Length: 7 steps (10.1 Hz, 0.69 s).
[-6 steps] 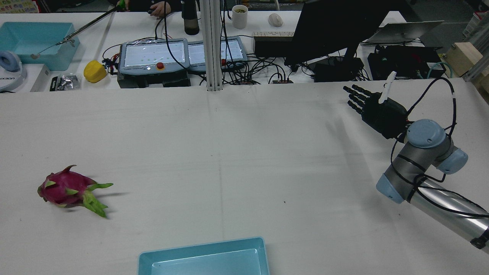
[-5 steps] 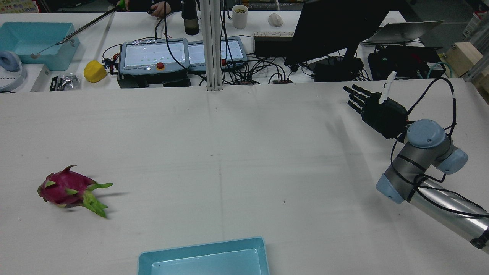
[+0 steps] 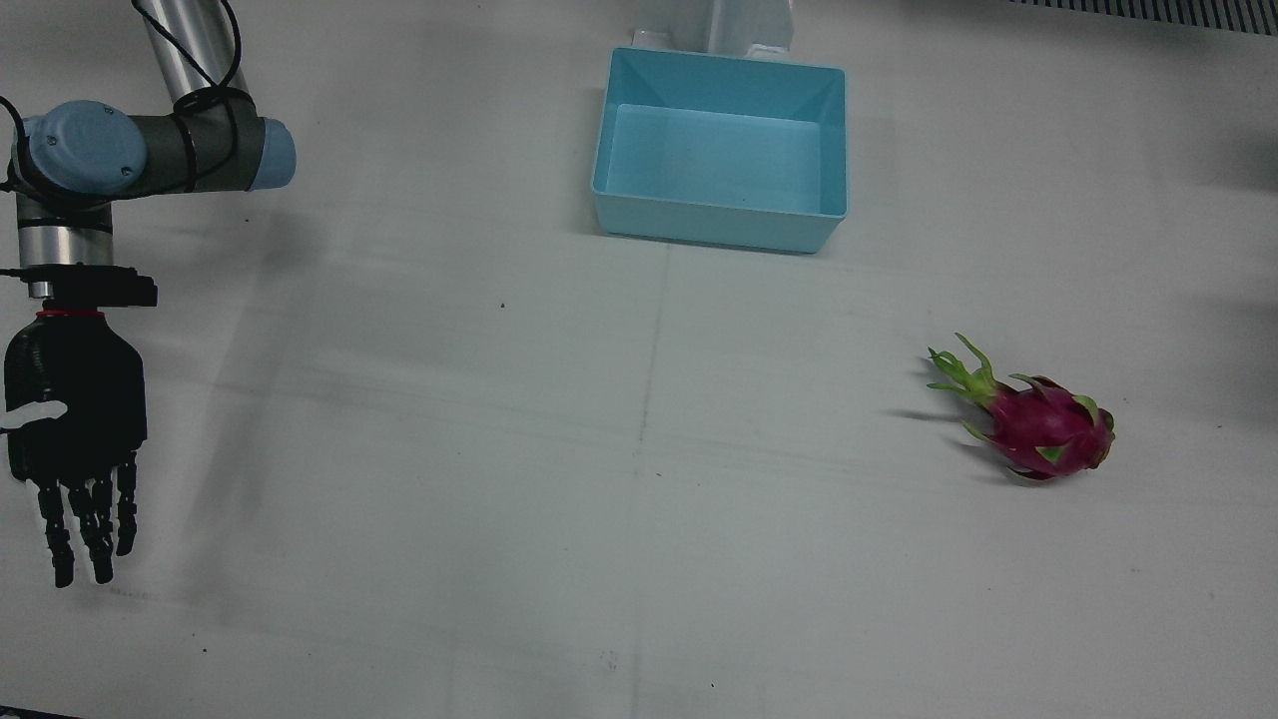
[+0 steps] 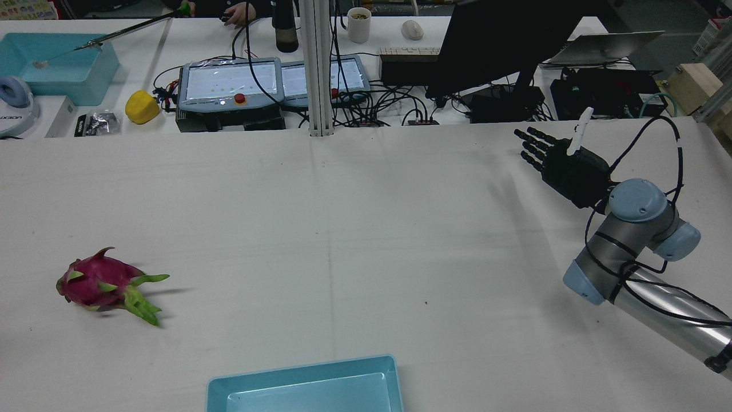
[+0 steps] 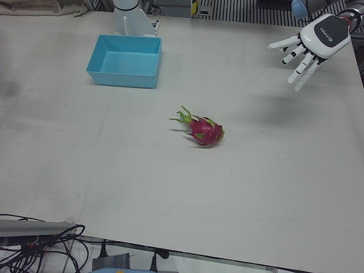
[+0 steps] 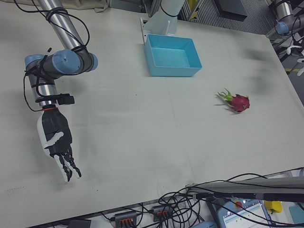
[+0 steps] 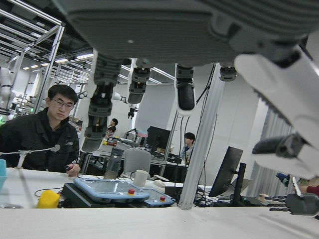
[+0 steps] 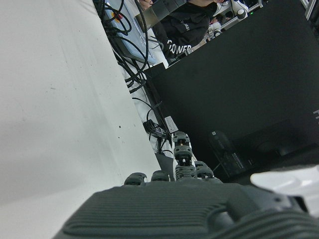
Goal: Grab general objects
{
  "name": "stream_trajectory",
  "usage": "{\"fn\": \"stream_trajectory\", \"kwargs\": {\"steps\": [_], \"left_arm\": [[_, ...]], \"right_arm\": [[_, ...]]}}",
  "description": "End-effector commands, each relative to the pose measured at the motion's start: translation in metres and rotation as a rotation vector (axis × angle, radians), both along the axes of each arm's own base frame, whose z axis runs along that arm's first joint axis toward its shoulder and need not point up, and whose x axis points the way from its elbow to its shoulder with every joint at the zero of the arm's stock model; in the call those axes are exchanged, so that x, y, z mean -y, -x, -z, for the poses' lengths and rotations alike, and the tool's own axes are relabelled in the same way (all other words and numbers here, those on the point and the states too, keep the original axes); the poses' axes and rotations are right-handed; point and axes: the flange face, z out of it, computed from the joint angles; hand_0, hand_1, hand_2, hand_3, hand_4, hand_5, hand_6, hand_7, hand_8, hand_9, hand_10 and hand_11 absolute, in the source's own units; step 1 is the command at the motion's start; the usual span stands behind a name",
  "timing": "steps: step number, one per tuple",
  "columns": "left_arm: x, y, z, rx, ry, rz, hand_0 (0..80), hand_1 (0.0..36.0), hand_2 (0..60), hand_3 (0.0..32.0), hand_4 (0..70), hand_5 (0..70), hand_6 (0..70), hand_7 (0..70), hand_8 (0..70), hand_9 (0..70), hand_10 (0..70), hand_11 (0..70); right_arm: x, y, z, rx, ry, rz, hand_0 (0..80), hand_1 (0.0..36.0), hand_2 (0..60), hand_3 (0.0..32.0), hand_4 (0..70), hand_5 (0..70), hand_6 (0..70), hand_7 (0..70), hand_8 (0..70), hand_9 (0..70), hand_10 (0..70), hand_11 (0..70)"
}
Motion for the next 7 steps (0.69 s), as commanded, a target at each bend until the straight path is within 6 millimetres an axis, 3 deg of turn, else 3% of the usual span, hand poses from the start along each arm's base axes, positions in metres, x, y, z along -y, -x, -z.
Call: {"fn": "stream_trajectory", "kwargs": {"steps": [1, 2, 3, 4, 5, 6, 7], "left_arm": [[0.053, -0.013, 0.020, -0.080, -0.022, 0.042, 7.1, 15.0, 60.0, 32.0, 0.0, 0.0, 2.6, 70.0, 0.0, 18.6, 0.0, 0.0], [0.101, -0.044, 0.036, -0.061, -0.001, 0.044, 22.1, 18.5, 60.0, 31.4, 4.2, 0.0, 3.0, 70.0, 0.0, 18.6, 0.0, 0.0], [0.149, -0.114, 0.060, -0.047, 0.024, -0.023, 24.3, 19.0, 60.0, 32.0, 0.0, 0.0, 2.9, 70.0, 0.0, 18.6, 0.0, 0.0], [0.164, -0.162, 0.076, -0.076, 0.028, -0.069, 16.2, 15.6, 60.0, 32.0, 0.0, 0.0, 2.5, 70.0, 0.0, 18.6, 0.0, 0.0], [0.164, -0.172, 0.079, -0.079, 0.014, -0.058, 29.5, 18.8, 60.0, 32.0, 0.0, 0.0, 2.8, 70.0, 0.0, 18.6, 0.0, 0.0], [0.162, -0.185, 0.079, -0.026, -0.006, -0.046, 39.9, 24.4, 60.0, 32.0, 0.0, 0.0, 3.2, 70.0, 0.0, 18.6, 0.0, 0.0], [0.153, -0.224, 0.081, 0.013, -0.029, -0.071, 45.5, 29.8, 60.0, 32.0, 0.0, 1.0, 3.5, 70.0, 0.0, 18.6, 0.0, 0.0]], "right_arm": [[0.000, 0.000, 0.000, -0.001, 0.000, 0.000, 0.0, 0.0, 0.0, 0.0, 0.0, 0.0, 0.0, 0.0, 0.0, 0.0, 0.0, 0.0], [0.000, 0.000, 0.001, 0.000, -0.001, 0.000, 0.0, 0.0, 0.0, 0.0, 0.0, 0.0, 0.0, 0.0, 0.0, 0.0, 0.0, 0.0], [0.000, 0.000, 0.001, 0.001, -0.002, 0.000, 0.0, 0.0, 0.0, 0.0, 0.0, 0.0, 0.0, 0.0, 0.0, 0.0, 0.0, 0.0], [0.000, 0.000, 0.001, 0.001, -0.002, 0.000, 0.0, 0.0, 0.0, 0.0, 0.0, 0.0, 0.0, 0.0, 0.0, 0.0, 0.0, 0.0], [0.000, 0.000, 0.001, 0.001, -0.002, 0.000, 0.0, 0.0, 0.0, 0.0, 0.0, 0.0, 0.0, 0.0, 0.0, 0.0, 0.0, 0.0], [0.000, 0.000, 0.001, 0.001, -0.002, 0.000, 0.0, 0.0, 0.0, 0.0, 0.0, 0.0, 0.0, 0.0, 0.0, 0.0, 0.0, 0.0], [0.000, 0.000, 0.001, 0.001, -0.002, 0.000, 0.0, 0.0, 0.0, 0.0, 0.0, 0.0, 0.0, 0.0, 0.0, 0.0, 0.0, 0.0]]}}
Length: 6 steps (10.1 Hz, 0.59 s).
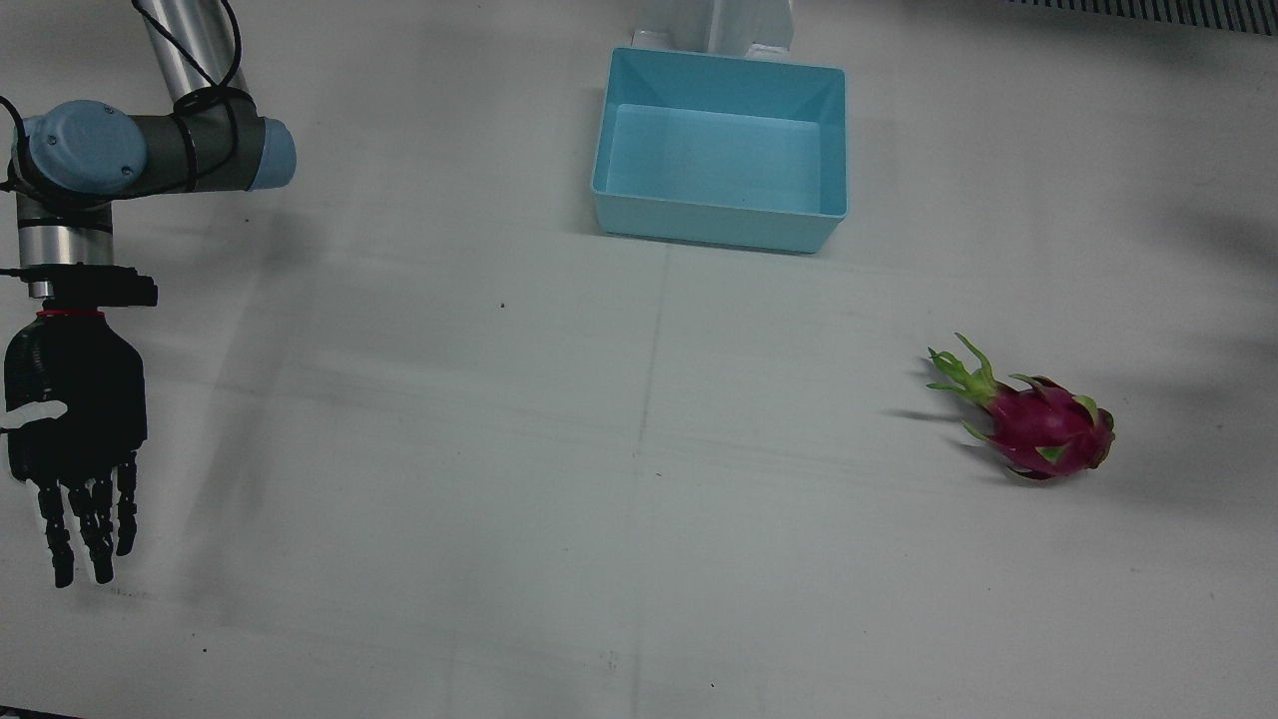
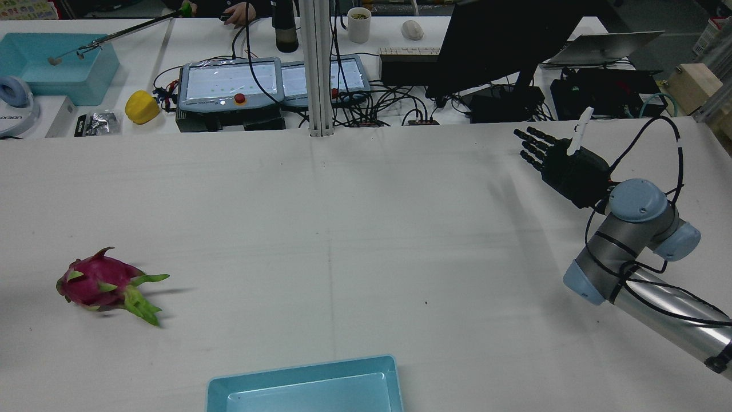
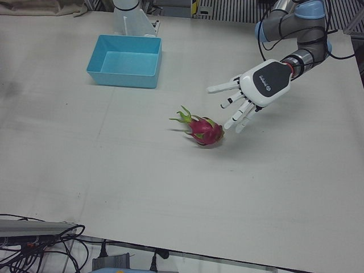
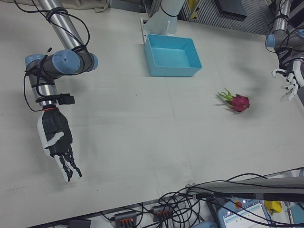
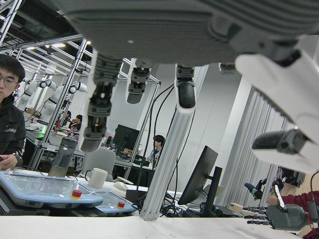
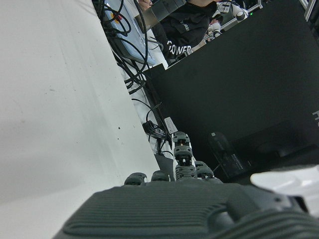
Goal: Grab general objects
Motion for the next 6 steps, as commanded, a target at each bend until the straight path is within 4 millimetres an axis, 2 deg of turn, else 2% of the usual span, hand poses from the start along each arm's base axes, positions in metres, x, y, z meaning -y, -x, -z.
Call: {"fn": "stream_trajectory", "kwargs": {"steps": [1, 2, 3, 4, 5, 6], "left_arm": [[-0.012, -0.092, 0.006, 0.087, -0.034, 0.023, 46.0, 30.2, 60.0, 32.0, 0.0, 1.1, 3.6, 70.0, 0.0, 18.6, 0.0, 0.0], [-0.016, -0.106, 0.001, 0.104, -0.017, 0.042, 27.1, 20.2, 60.0, 32.0, 0.0, 0.0, 1.7, 70.0, 0.0, 18.6, 0.0, 0.0], [-0.015, -0.109, -0.004, 0.107, -0.013, 0.040, 19.6, 18.1, 60.0, 32.0, 0.0, 0.0, 0.0, 70.0, 0.0, 18.6, 0.0, 0.0], [-0.010, -0.115, -0.003, 0.119, -0.018, 0.046, 24.5, 20.7, 60.0, 32.0, 0.0, 0.0, 0.0, 70.0, 0.0, 17.2, 0.0, 0.0], [-0.002, -0.123, -0.003, 0.189, -0.024, 0.078, 22.1, 21.4, 60.0, 32.0, 0.0, 0.0, 0.0, 70.0, 0.0, 12.9, 0.0, 0.0], [0.010, -0.135, 0.004, 0.261, -0.028, 0.108, 15.9, 19.7, 60.0, 32.0, 0.0, 0.0, 0.0, 31.7, 0.0, 4.9, 0.0, 0.0]], "right_arm": [[0.000, 0.000, 0.000, 0.000, 0.000, 0.000, 0.0, 0.0, 0.0, 0.0, 0.0, 0.0, 0.0, 0.0, 0.0, 0.0, 0.0, 0.0], [0.000, 0.000, 0.000, 0.000, 0.000, 0.000, 0.0, 0.0, 0.0, 0.0, 0.0, 0.0, 0.0, 0.0, 0.0, 0.0, 0.0, 0.0], [0.000, 0.000, 0.000, 0.000, 0.000, 0.000, 0.0, 0.0, 0.0, 0.0, 0.0, 0.0, 0.0, 0.0, 0.0, 0.0, 0.0, 0.0], [0.000, 0.000, 0.000, 0.000, 0.000, 0.000, 0.0, 0.0, 0.0, 0.0, 0.0, 0.0, 0.0, 0.0, 0.0, 0.0, 0.0, 0.0], [0.000, 0.000, 0.000, 0.000, 0.000, 0.000, 0.0, 0.0, 0.0, 0.0, 0.0, 0.0, 0.0, 0.0, 0.0, 0.0, 0.0, 0.0], [0.000, 0.000, 0.000, 0.000, 0.000, 0.000, 0.0, 0.0, 0.0, 0.0, 0.0, 0.0, 0.0, 0.0, 0.0, 0.0, 0.0, 0.0]]}}
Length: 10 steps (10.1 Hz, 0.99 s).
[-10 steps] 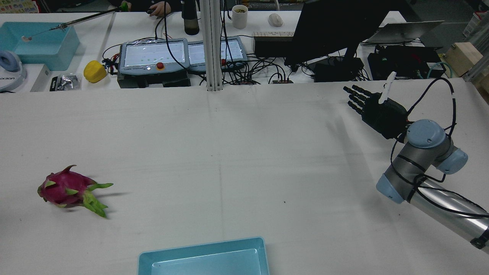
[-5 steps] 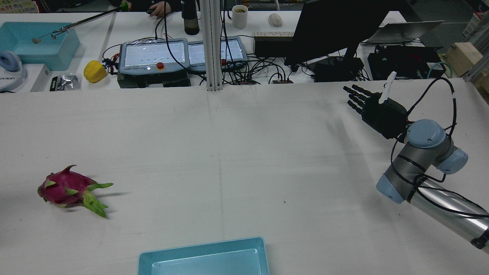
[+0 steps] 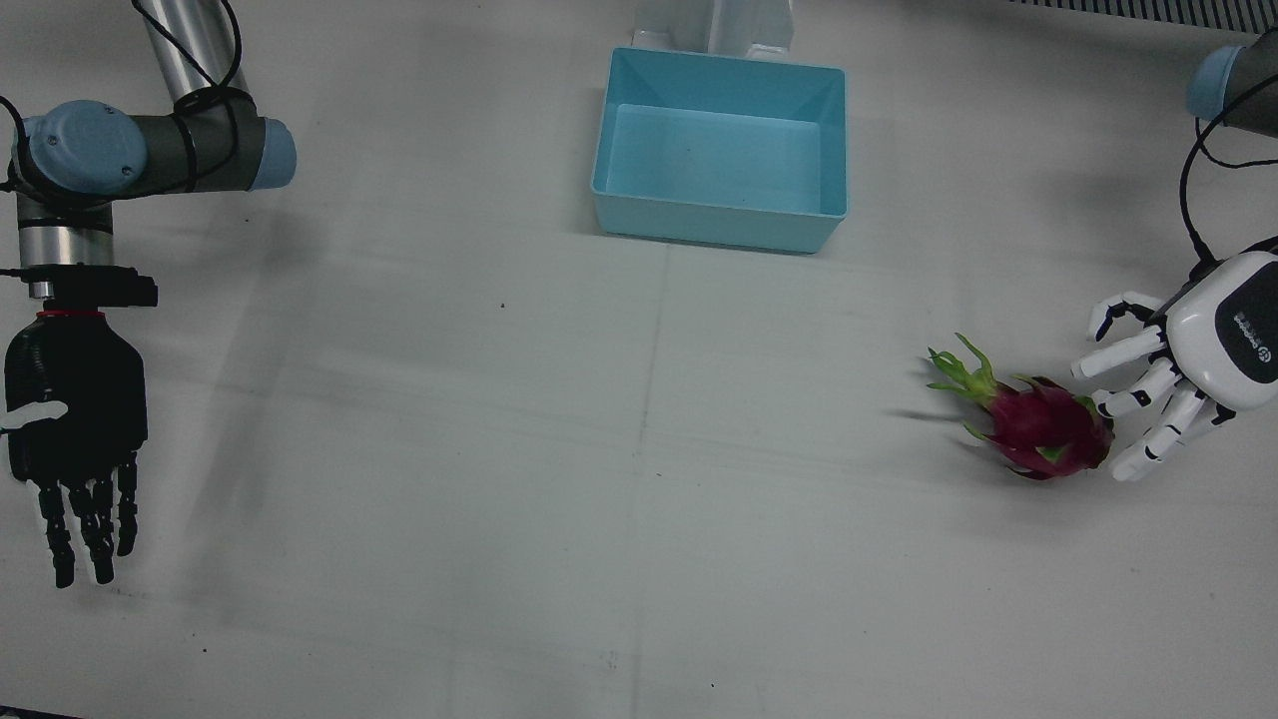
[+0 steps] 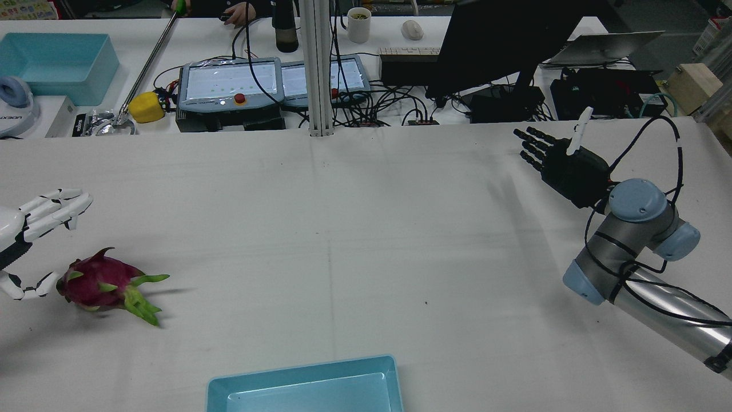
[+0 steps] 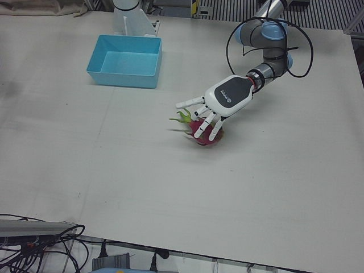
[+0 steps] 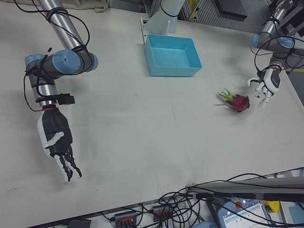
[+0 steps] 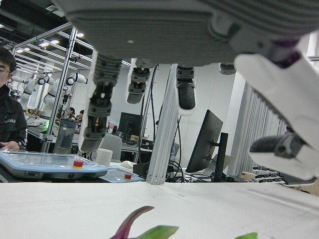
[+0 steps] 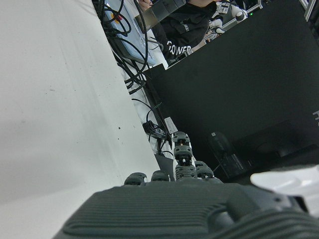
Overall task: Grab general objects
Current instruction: 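Reach the left hand down over the pink dragon fruit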
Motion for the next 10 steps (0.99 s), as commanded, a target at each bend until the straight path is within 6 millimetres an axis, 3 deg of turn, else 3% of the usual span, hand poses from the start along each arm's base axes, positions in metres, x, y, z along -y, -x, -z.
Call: {"fn": "stream_trajectory", "kwargs": {"steps": [1, 2, 3, 4, 5, 6, 8, 9, 10], "left_arm": [[0.020, -0.025, 0.006, 0.180, -0.024, 0.080, 19.4, 20.6, 60.0, 32.0, 0.0, 0.0, 0.0, 9.7, 0.0, 0.9, 0.0, 0.0], [0.020, -0.024, 0.005, 0.225, -0.036, 0.101, 2.8, 15.5, 60.0, 32.0, 0.0, 0.0, 0.0, 0.0, 0.0, 0.0, 0.0, 0.0], [0.018, -0.025, 0.003, 0.250, -0.034, 0.100, 0.0, 6.5, 50.6, 32.0, 0.0, 0.0, 0.0, 0.0, 0.0, 0.0, 0.0, 0.0], [0.015, -0.023, -0.004, 0.266, -0.029, 0.088, 0.0, 0.0, 22.6, 32.0, 0.0, 0.0, 0.0, 0.0, 0.0, 0.0, 0.0, 0.0], [0.012, -0.025, -0.010, 0.297, -0.032, 0.068, 0.0, 0.0, 3.1, 32.0, 0.0, 0.0, 0.0, 0.0, 0.0, 0.0, 0.0, 0.0], [0.010, -0.027, -0.012, 0.338, -0.049, 0.063, 0.0, 0.0, 0.0, 32.0, 0.0, 0.0, 0.0, 0.0, 0.0, 0.0, 0.0, 0.0], [0.005, -0.030, -0.017, 0.403, -0.045, 0.051, 0.0, 0.0, 0.2, 32.0, 0.0, 0.0, 0.0, 0.0, 0.0, 0.0, 0.0, 0.0], [-0.007, -0.050, -0.016, 0.449, -0.064, 0.021, 0.0, 0.0, 20.5, 32.0, 0.0, 0.0, 0.0, 0.0, 0.0, 0.0, 0.0, 0.0], [-0.014, -0.066, -0.014, 0.479, -0.087, 0.009, 0.0, 0.0, 32.5, 32.0, 0.0, 0.0, 0.0, 0.0, 0.0, 0.0, 0.0, 0.0]], "right_arm": [[0.000, 0.000, 0.000, 0.000, 0.000, 0.000, 0.0, 0.0, 0.0, 0.0, 0.0, 0.0, 0.0, 0.0, 0.0, 0.0, 0.0, 0.0], [0.000, 0.000, 0.000, 0.000, 0.000, 0.000, 0.0, 0.0, 0.0, 0.0, 0.0, 0.0, 0.0, 0.0, 0.0, 0.0, 0.0, 0.0], [0.000, 0.000, 0.000, 0.000, 0.000, 0.000, 0.0, 0.0, 0.0, 0.0, 0.0, 0.0, 0.0, 0.0, 0.0, 0.0, 0.0, 0.0], [0.000, 0.000, 0.000, 0.000, 0.000, 0.000, 0.0, 0.0, 0.0, 0.0, 0.0, 0.0, 0.0, 0.0, 0.0, 0.0, 0.0, 0.0], [0.000, 0.000, 0.000, 0.000, 0.000, 0.000, 0.0, 0.0, 0.0, 0.0, 0.0, 0.0, 0.0, 0.0, 0.0, 0.0, 0.0, 0.0], [0.000, 0.000, 0.000, 0.000, 0.000, 0.000, 0.0, 0.0, 0.0, 0.0, 0.0, 0.0, 0.0, 0.0, 0.0, 0.0, 0.0, 0.0], [0.000, 0.000, 0.000, 0.000, 0.000, 0.000, 0.0, 0.0, 0.0, 0.0, 0.0, 0.0, 0.0, 0.0, 0.0, 0.0, 0.0, 0.0], [0.000, 0.000, 0.000, 0.000, 0.000, 0.000, 0.0, 0.0, 0.0, 0.0, 0.0, 0.0, 0.0, 0.0, 0.0, 0.0, 0.0, 0.0], [0.000, 0.000, 0.000, 0.000, 0.000, 0.000, 0.0, 0.0, 0.0, 0.0, 0.0, 0.0, 0.0, 0.0, 0.0, 0.0, 0.0, 0.0]]}}
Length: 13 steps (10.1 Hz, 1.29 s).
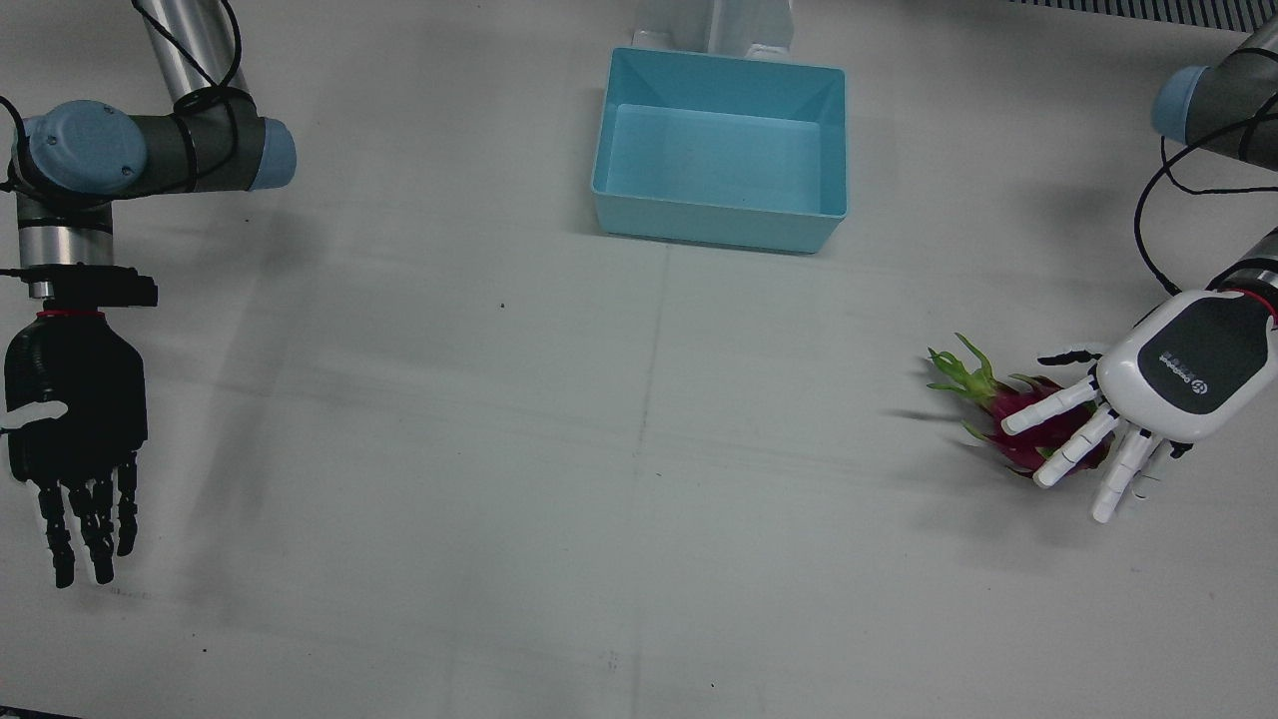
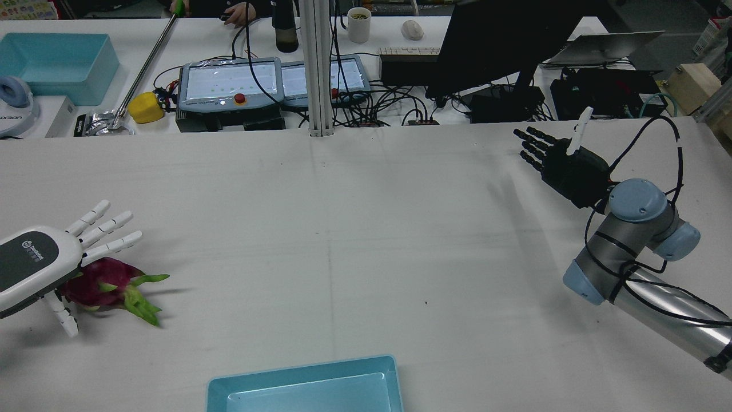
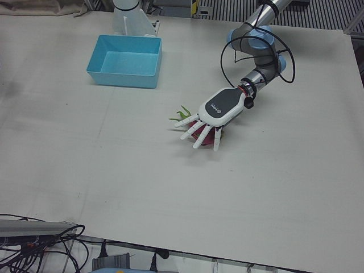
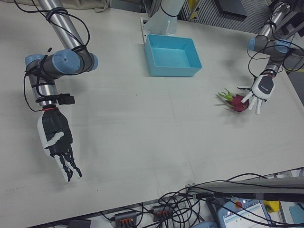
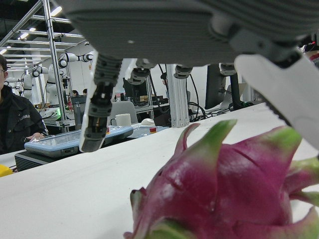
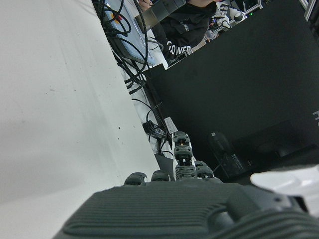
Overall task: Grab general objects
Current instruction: 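Reach the left hand down over the pink dragon fruit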
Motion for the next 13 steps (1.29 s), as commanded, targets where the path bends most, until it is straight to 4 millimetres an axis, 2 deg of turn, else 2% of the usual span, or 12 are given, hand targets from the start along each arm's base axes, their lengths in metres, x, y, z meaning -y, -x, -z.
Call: {"fn": "stream_trajectory", "kwargs": {"steps": [1, 2, 3, 5, 6, 7, 8, 9, 10, 11, 12, 13], "left_arm": [[-0.016, -0.031, 0.001, 0.079, -0.026, -0.029, 0.0, 1.1, 39.7, 32.0, 0.0, 0.0, 0.0, 0.0, 0.0, 0.0, 0.0, 0.0], [-0.016, -0.036, 0.003, 0.077, -0.026, -0.032, 0.0, 0.6, 40.3, 32.0, 0.0, 0.0, 0.0, 0.0, 0.0, 0.0, 0.0, 0.0], [-0.007, -0.047, 0.014, 0.081, -0.018, -0.025, 0.0, 1.5, 42.8, 32.0, 0.0, 0.0, 0.0, 2.4, 0.0, 0.0, 0.0, 0.0], [0.003, -0.094, 0.045, 0.094, 0.007, -0.036, 0.0, 3.7, 45.8, 32.0, 0.0, 0.0, 0.0, 39.6, 0.0, 6.5, 0.0, 0.0], [-0.002, -0.125, 0.056, 0.097, 0.023, -0.046, 0.0, 2.1, 47.3, 32.0, 0.0, 0.0, 0.0, 69.3, 0.0, 12.4, 0.0, 0.0], [-0.008, -0.135, 0.058, 0.095, 0.023, -0.058, 0.0, 5.3, 60.0, 32.0, 0.0, 0.0, 0.2, 70.0, 0.0, 18.4, 0.0, 0.0], [-0.008, -0.135, 0.061, 0.090, 0.020, -0.058, 0.0, 20.8, 60.0, 32.0, 0.0, 0.0, 1.3, 70.0, 0.0, 18.6, 0.0, 0.0], [-0.008, -0.133, 0.066, 0.080, 0.013, -0.055, 7.7, 28.9, 60.0, 32.0, 0.0, 5.0, 6.5, 70.0, 0.3, 18.6, 14.0, 21.3], [-0.008, -0.130, 0.069, 0.073, 0.008, -0.052, 39.6, 29.6, 60.0, 32.0, 0.0, 18.4, 20.5, 70.0, 22.5, 28.6, 70.0, 70.0], [-0.009, -0.128, 0.067, 0.065, 0.004, -0.052, 45.1, 29.3, 60.0, 32.0, 0.0, 26.0, 34.6, 70.0, 53.8, 66.1, 70.0, 70.0], [-0.010, -0.124, 0.064, 0.050, -0.004, -0.051, 49.8, 30.6, 60.0, 27.8, 0.2, 35.1, 63.5, 70.0, 70.0, 70.0, 70.0, 70.0], [-0.014, -0.116, 0.054, 0.029, -0.017, -0.052, 61.4, 34.1, 60.0, 11.0, 26.3, 45.0, 70.0, 70.0, 70.0, 70.0, 70.0, 70.0]], "right_arm": [[0.000, 0.000, 0.000, 0.000, 0.000, 0.000, 0.0, 0.0, 0.0, 0.0, 0.0, 0.0, 0.0, 0.0, 0.0, 0.0, 0.0, 0.0], [0.000, 0.000, 0.000, 0.000, 0.000, 0.000, 0.0, 0.0, 0.0, 0.0, 0.0, 0.0, 0.0, 0.0, 0.0, 0.0, 0.0, 0.0], [0.000, 0.000, 0.000, 0.000, 0.000, 0.000, 0.0, 0.0, 0.0, 0.0, 0.0, 0.0, 0.0, 0.0, 0.0, 0.0, 0.0, 0.0], [0.000, 0.000, 0.000, 0.000, 0.000, 0.000, 0.0, 0.0, 0.0, 0.0, 0.0, 0.0, 0.0, 0.0, 0.0, 0.0, 0.0, 0.0], [0.000, 0.000, 0.000, 0.000, 0.000, 0.000, 0.0, 0.0, 0.0, 0.0, 0.0, 0.0, 0.0, 0.0, 0.0, 0.0, 0.0, 0.0], [0.000, 0.000, 0.000, 0.000, 0.000, 0.000, 0.0, 0.0, 0.0, 0.0, 0.0, 0.0, 0.0, 0.0, 0.0, 0.0, 0.0, 0.0], [0.000, 0.000, 0.000, 0.000, 0.000, 0.000, 0.0, 0.0, 0.0, 0.0, 0.0, 0.0, 0.0, 0.0, 0.0, 0.0, 0.0, 0.0], [0.000, 0.000, 0.000, 0.000, 0.000, 0.000, 0.0, 0.0, 0.0, 0.0, 0.0, 0.0, 0.0, 0.0, 0.0, 0.0, 0.0, 0.0], [0.000, 0.000, 0.000, 0.000, 0.000, 0.000, 0.0, 0.0, 0.0, 0.0, 0.0, 0.0, 0.0, 0.0, 0.0, 0.0, 0.0, 0.0], [0.000, 0.000, 0.000, 0.000, 0.000, 0.000, 0.0, 0.0, 0.0, 0.0, 0.0, 0.0, 0.0, 0.0, 0.0, 0.0, 0.0, 0.0], [0.000, 0.000, 0.000, 0.000, 0.000, 0.000, 0.0, 0.0, 0.0, 0.0, 0.0, 0.0, 0.0, 0.0, 0.0, 0.0, 0.0, 0.0], [0.000, 0.000, 0.000, 0.000, 0.000, 0.000, 0.0, 0.0, 0.0, 0.0, 0.0, 0.0, 0.0, 0.0, 0.0, 0.0, 0.0, 0.0]]}}
